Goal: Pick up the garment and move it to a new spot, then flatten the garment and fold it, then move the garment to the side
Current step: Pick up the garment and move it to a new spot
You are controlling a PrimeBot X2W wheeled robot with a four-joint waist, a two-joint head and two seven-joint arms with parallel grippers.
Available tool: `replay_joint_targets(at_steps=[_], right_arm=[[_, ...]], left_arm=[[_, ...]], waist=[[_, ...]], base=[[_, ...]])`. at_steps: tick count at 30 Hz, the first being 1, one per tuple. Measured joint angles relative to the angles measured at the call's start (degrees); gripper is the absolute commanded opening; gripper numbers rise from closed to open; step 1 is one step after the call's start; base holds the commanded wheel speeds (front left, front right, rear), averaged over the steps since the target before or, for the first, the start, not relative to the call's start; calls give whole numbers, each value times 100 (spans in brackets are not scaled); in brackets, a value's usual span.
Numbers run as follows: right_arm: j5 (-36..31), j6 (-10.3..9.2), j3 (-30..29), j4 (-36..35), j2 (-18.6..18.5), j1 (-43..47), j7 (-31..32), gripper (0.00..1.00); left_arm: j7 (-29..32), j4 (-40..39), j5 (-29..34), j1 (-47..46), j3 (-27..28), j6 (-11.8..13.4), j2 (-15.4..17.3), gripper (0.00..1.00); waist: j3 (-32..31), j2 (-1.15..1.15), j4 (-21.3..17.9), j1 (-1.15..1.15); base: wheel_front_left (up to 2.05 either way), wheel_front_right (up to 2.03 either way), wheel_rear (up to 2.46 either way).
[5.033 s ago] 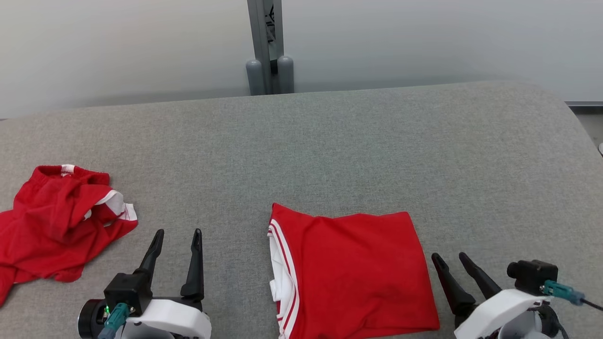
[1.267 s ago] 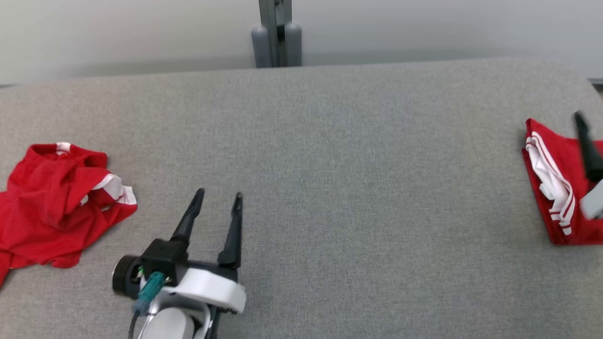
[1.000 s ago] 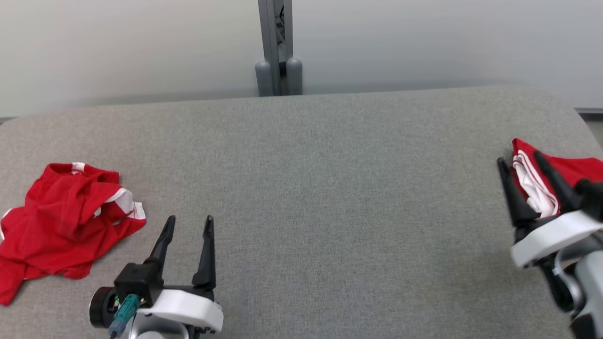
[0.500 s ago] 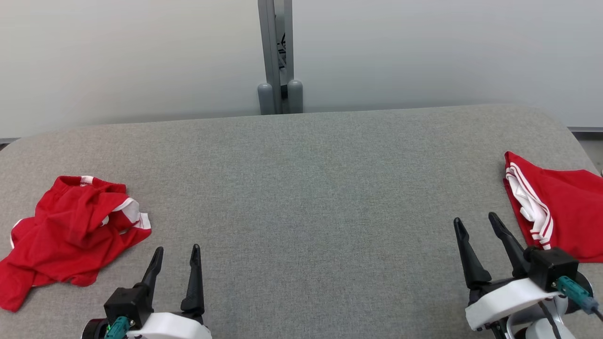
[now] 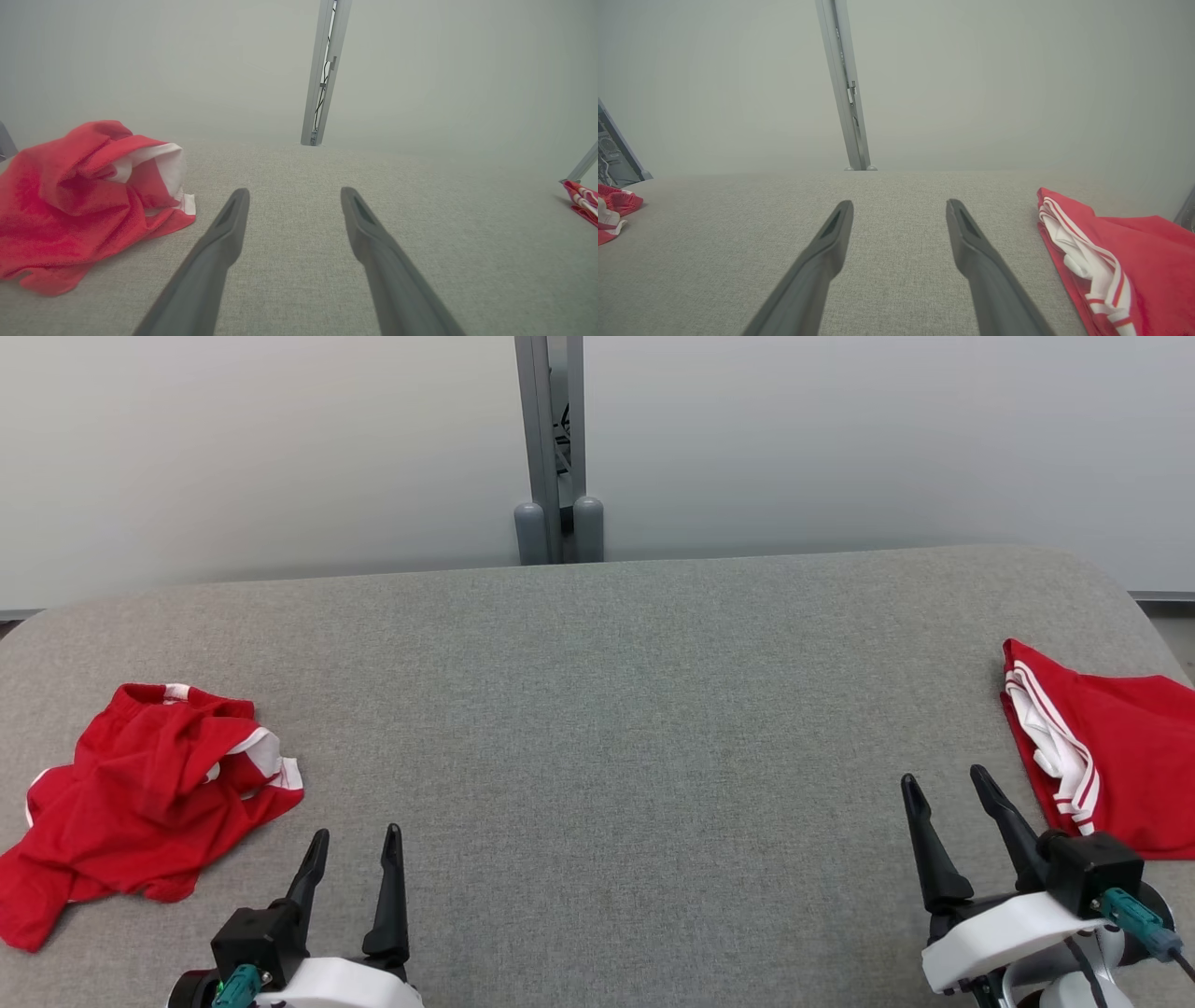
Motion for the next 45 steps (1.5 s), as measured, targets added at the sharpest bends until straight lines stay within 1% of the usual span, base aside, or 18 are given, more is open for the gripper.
replay_joint_targets(at_steps=[5,9,14,22,28,36,41,45], right_arm=[[255,0,-74,63,49,0,1,100],[226,0,-52,118,35,-2,0,100],[250,0,-5,193,38,5,0,100],[276,0,212,213,90,80,0,100],[500,0,371,189,178,105,0,100],[611,0,614,165,249,103,0,100],[657,0,681,178,279,106,0,100],[664,0,717,197,296,123,0,100]], left_arm=[[1,-1,-8,0,-25,24,0,100],[0,10,-8,-1,-35,23,-1,100],[1,56,2,-43,-64,-2,-2,100],[0,107,118,-3,27,-22,-1,100],[1,124,230,47,147,-85,-1,100],[1,101,361,151,344,-155,2,100],[1,88,417,180,409,-211,0,100],[0,89,458,238,452,-240,2,100]], waist=[[-8,0,8,0],[-11,0,30,0],[-17,0,218,0],[-72,0,794,0],[-130,0,1314,0],[-217,0,1962,0],[-281,0,2290,0],[-335,0,2473,0]], base=[[0,0,0],[0,0,0],[0,0,0],[0,0,0],[0,0,0],[0,0,0],[0,0,0],[0,0,0]])
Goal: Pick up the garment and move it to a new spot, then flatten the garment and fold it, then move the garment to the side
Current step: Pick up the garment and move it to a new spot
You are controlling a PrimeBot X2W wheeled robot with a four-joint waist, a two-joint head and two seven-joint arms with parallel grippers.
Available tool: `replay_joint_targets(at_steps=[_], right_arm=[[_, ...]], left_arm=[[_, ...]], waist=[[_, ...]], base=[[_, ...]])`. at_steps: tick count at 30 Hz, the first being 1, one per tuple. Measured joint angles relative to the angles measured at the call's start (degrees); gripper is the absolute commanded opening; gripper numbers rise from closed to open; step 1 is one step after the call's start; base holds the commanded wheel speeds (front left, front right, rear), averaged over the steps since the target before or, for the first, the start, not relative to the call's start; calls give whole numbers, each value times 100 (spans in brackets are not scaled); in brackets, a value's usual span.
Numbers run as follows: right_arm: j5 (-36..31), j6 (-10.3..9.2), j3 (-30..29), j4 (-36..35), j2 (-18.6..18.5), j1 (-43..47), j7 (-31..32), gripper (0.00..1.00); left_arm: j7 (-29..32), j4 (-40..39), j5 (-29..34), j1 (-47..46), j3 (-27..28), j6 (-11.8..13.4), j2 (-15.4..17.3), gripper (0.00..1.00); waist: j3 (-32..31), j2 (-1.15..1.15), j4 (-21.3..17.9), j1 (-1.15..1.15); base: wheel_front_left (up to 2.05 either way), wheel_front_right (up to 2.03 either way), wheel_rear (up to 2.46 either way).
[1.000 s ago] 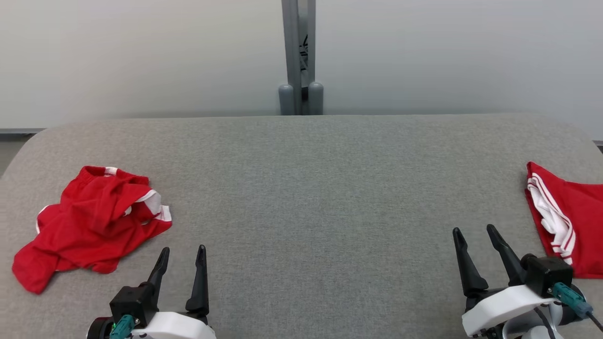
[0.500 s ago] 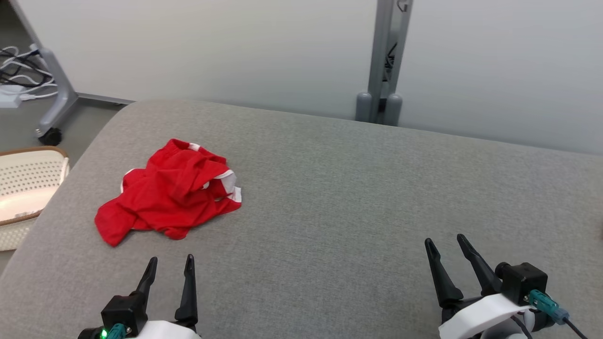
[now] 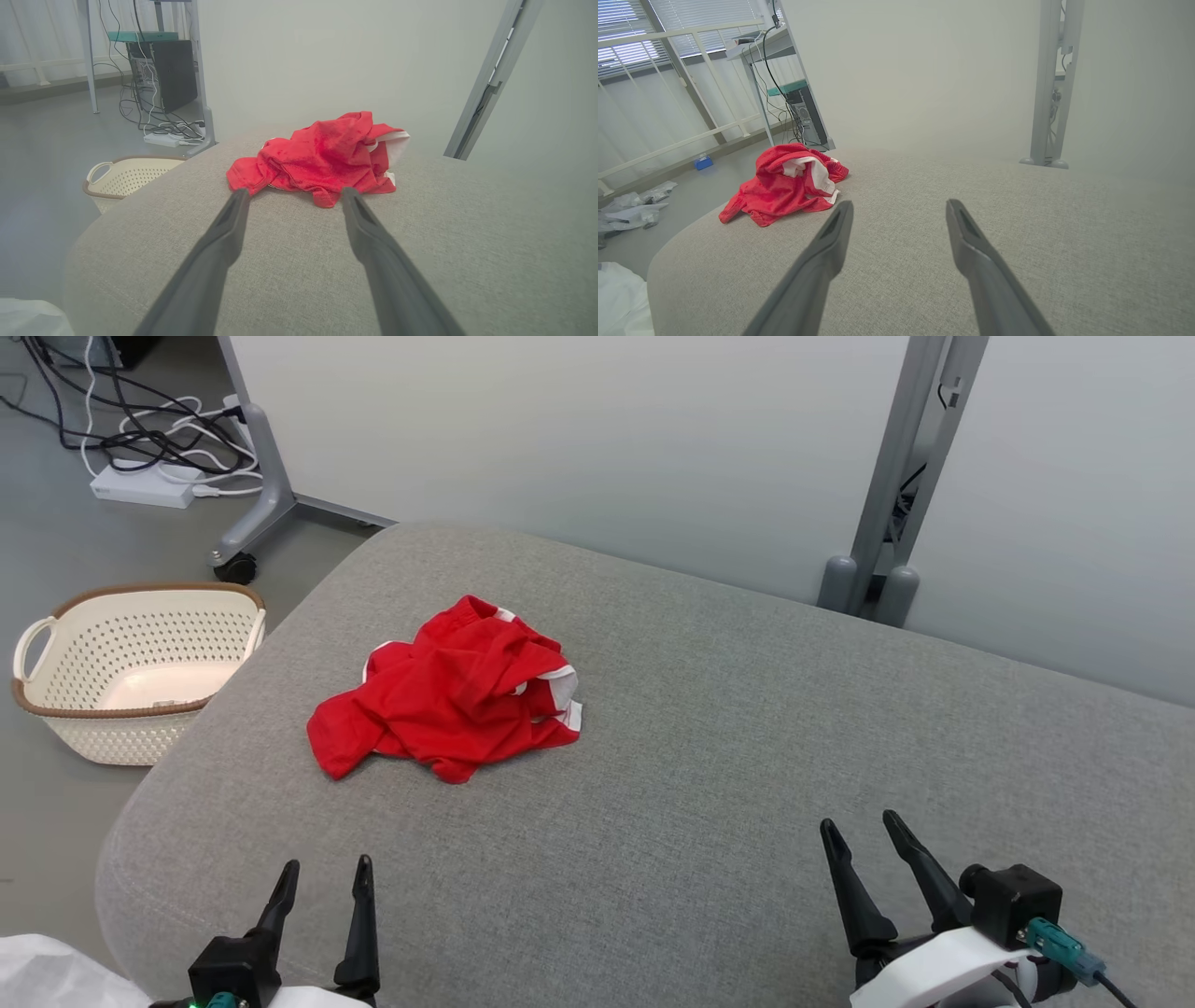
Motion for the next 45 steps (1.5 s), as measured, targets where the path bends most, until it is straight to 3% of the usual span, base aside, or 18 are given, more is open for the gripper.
replay_joint_targets(at_steps=[14,19,25,30,37,45], right_arm=[[93,0,157,-25,20,3,0,100],[42,0,332,-244,-67,-300,0,100],[23,0,514,-569,-300,-720,0,100],[47,0,504,-687,-427,-928,0,100],[96,0,572,-732,-497,-1126,0,100],[107,0,858,-748,-474,-1276,0,100]], left_arm=[[1,-146,-110,-49,214,-75,1,100],[1,-240,172,-652,426,-309,63,100],[82,380,201,-1812,580,-525,472,100],[1240,1237,-316,-3058,792,-604,709,100],[2993,2171,-843,-4067,504,-740,1134,100],[4154,2859,-1170,-4656,309,-757,1424,100]], waist=[[38,0,-23,0],[356,0,-190,0],[959,0,-506,0],[1473,0,-806,0],[1958,0,-1217,0],[2325,0,-1481,0]], base=[[0,0,0],[0,0,0],[0,0,0],[0,0,0],[0,0,0],[0,0,0]])
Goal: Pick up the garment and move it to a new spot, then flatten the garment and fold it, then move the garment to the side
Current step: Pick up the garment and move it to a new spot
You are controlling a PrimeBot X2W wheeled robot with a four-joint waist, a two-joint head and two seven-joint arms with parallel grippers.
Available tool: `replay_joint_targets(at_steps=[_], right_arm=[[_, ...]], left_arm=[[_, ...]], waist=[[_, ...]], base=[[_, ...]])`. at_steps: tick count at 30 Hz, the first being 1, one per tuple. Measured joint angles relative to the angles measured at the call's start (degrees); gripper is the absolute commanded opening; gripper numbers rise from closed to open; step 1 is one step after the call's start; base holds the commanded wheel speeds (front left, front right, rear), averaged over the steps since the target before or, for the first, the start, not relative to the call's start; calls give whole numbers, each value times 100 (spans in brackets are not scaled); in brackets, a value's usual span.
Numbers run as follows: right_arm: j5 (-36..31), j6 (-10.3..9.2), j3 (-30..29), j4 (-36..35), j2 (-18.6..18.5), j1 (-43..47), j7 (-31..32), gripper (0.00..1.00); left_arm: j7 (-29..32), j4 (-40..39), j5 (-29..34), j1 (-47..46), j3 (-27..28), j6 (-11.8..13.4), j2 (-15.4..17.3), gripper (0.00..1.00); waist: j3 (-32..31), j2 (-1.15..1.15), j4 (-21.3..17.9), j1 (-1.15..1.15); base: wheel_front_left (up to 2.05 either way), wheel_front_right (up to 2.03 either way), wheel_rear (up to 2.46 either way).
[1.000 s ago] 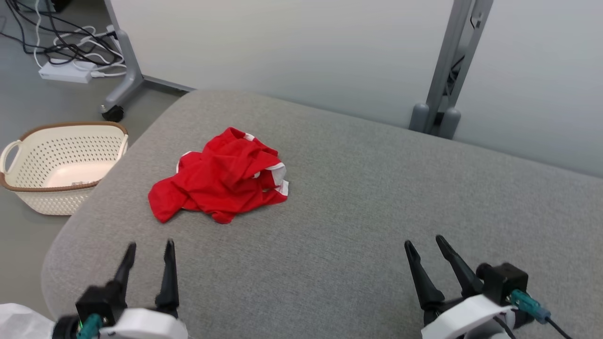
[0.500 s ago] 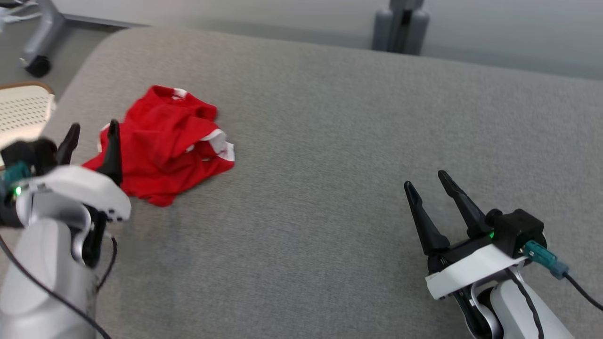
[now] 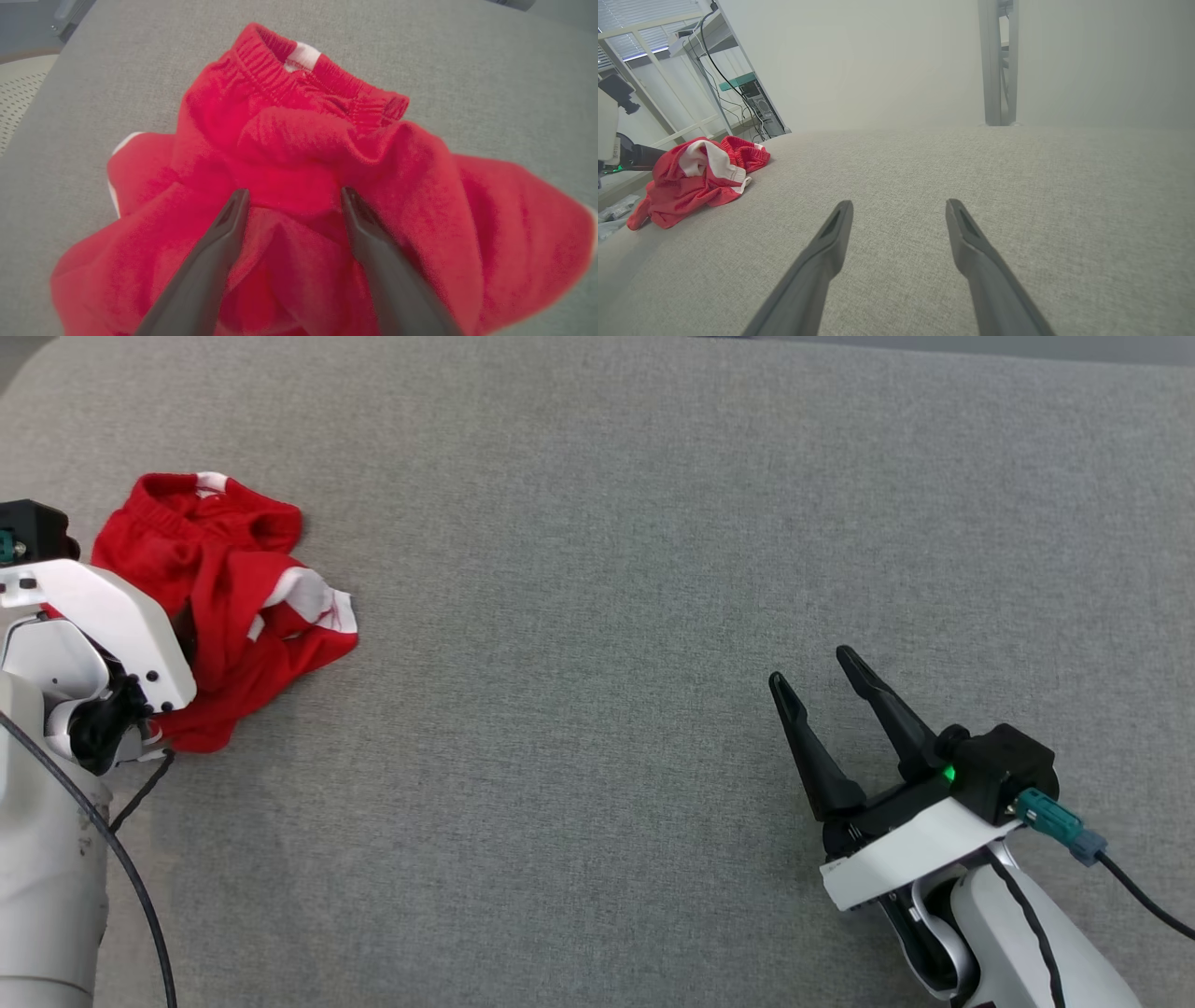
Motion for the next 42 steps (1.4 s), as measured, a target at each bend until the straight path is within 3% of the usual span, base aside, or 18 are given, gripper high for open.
replay_joint_targets(at_steps=[8,9,10,11,18,34,42], right_arm=[[43,-1,34,-11,-49,-167,0,100],[43,-1,36,-11,-46,-170,1,100],[42,0,40,-8,-44,-169,0,100],[42,0,45,-7,-43,-169,0,100],[42,-1,12,34,-19,-168,0,100],[59,0,-197,105,94,-17,0,100],[-59,-1,-708,49,62,-44,0,100]], left_arm=[[556,498,12,-262,-148,1,155,100],[581,530,-7,-279,-147,1,181,69],[580,545,-25,-281,-153,1,192,18],[565,557,-46,-281,-153,1,194,0],[-64,492,-74,-277,-229,0,224,0],[-3253,-286,148,-442,-477,23,54,0],[-3801,-1059,88,-439,-1191,1,-203,0]], waist=[[235,0,-150,0],[244,0,-166,0],[248,0,-181,0],[247,0,-193,0],[104,0,-204,0],[-711,0,-274,0],[-1095,0,-524,0]], base=[[0,0,0],[0,0,0],[0,0,0],[0,0,0],[0,0,0],[0,0,0],[0,0,0]])
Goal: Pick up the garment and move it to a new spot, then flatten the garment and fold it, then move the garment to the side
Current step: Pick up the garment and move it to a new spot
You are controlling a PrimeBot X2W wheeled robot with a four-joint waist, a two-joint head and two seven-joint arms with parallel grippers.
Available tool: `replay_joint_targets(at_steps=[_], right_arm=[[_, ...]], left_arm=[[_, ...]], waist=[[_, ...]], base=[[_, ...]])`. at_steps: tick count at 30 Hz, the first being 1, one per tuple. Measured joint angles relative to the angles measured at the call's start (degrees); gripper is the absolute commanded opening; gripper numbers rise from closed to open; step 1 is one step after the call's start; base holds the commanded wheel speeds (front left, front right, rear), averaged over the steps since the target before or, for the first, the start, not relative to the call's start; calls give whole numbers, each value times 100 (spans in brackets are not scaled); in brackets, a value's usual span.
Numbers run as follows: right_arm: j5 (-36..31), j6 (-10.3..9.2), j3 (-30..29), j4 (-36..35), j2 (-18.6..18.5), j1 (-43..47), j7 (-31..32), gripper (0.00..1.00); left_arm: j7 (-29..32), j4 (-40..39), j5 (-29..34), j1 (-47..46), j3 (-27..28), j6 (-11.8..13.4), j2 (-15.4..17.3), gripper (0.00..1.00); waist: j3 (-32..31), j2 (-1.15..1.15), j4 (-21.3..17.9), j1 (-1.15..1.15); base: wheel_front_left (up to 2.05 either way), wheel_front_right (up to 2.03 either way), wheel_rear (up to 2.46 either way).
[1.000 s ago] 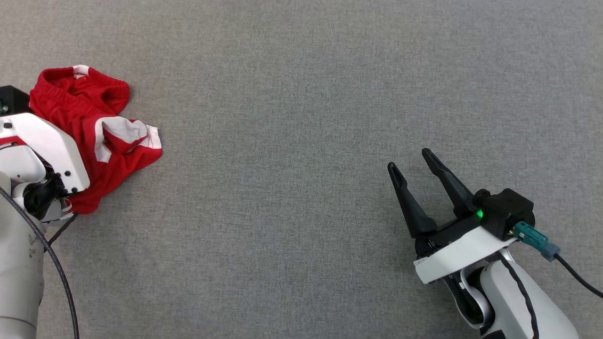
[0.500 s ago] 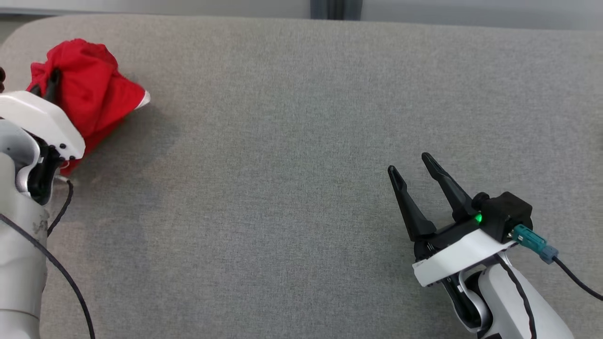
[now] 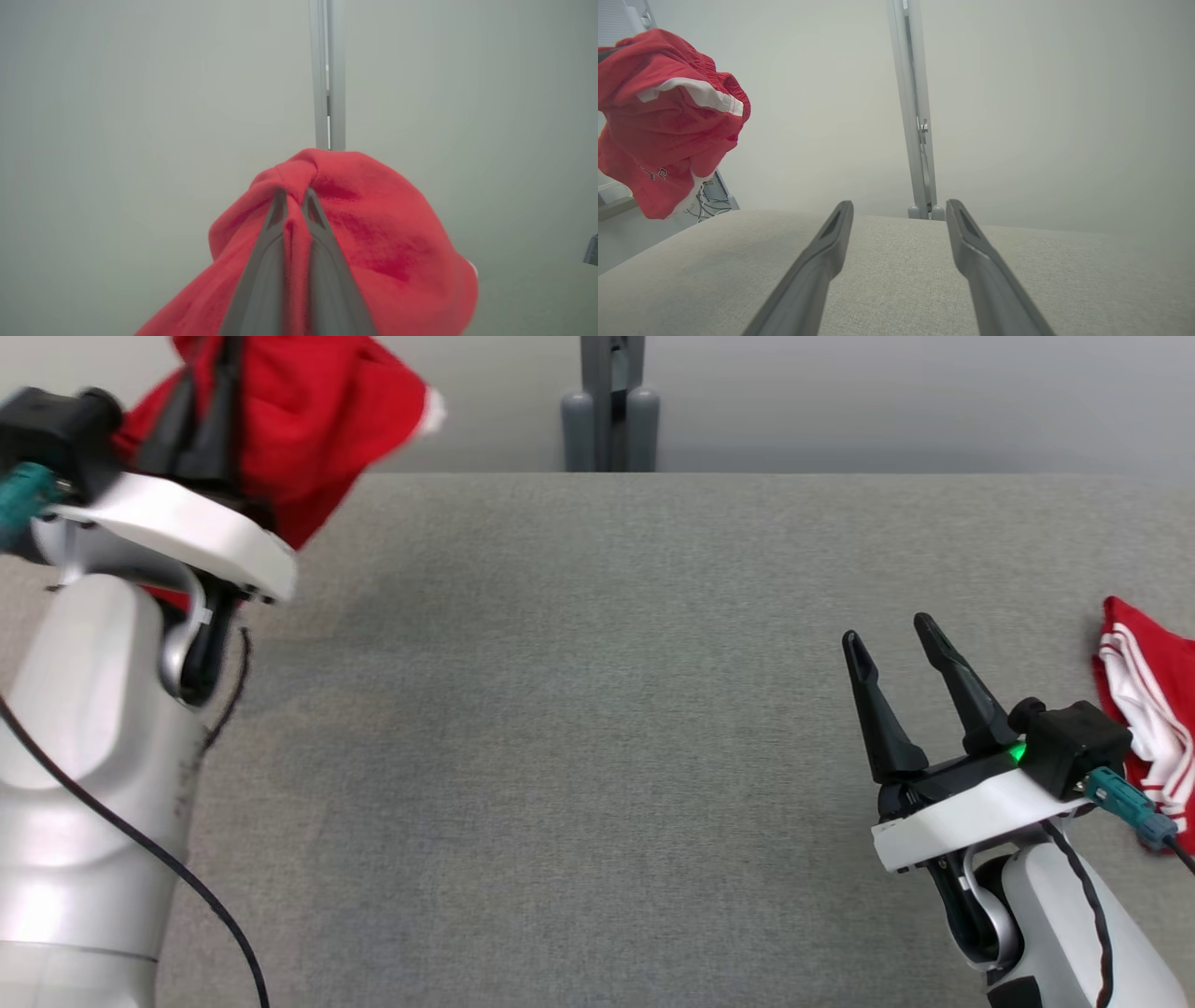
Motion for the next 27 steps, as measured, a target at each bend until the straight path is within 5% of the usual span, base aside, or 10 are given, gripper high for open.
replay_joint_targets(at_steps=[13,25,26,27], right_arm=[[-208,1,-432,-252,26,38,0,100],[-207,1,-524,-353,145,3,0,100],[-205,0,-519,-350,153,1,0,100],[-204,0,-521,-346,158,2,0,100]], left_arm=[[215,-896,-250,510,-1373,1,-483,0],[-33,11,-4,892,-2402,448,-1206,2],[-33,138,-9,912,-2507,458,-1215,61],[-51,227,-40,943,-2605,455,-1215,100]], waist=[[-208,0,-918,0],[88,0,-1871,0],[111,0,-1928,0],[133,0,-1980,0]], base=[[0,0,0],[0,0,0],[0,0,0],[0,0,0]])
